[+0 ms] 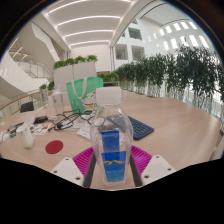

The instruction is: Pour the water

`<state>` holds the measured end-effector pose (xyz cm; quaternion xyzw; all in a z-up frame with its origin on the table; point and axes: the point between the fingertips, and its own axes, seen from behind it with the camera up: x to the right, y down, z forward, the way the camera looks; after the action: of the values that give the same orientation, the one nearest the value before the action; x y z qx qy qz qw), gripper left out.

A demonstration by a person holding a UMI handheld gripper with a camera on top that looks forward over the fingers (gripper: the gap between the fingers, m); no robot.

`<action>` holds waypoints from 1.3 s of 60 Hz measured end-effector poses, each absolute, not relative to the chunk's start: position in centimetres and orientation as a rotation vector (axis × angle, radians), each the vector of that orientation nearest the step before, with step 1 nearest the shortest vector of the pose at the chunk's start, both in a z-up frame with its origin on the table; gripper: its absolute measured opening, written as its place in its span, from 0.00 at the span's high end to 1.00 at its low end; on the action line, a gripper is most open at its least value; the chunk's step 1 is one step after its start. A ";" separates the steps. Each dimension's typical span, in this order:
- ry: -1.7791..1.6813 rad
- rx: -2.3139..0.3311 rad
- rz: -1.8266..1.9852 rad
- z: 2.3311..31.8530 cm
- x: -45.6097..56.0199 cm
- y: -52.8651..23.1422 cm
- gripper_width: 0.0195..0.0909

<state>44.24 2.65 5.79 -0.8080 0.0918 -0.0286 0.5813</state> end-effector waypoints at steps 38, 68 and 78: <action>-0.196 -1.840 -0.605 20.4 37.7 9.2 0.74; -1.668 -1.178 -1.860 21.8 18.3 16.5 0.75; -1.752 -1.144 -1.925 21.8 17.5 16.7 0.74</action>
<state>17.49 16.65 21.83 -0.3981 -0.6093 -0.6695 0.1487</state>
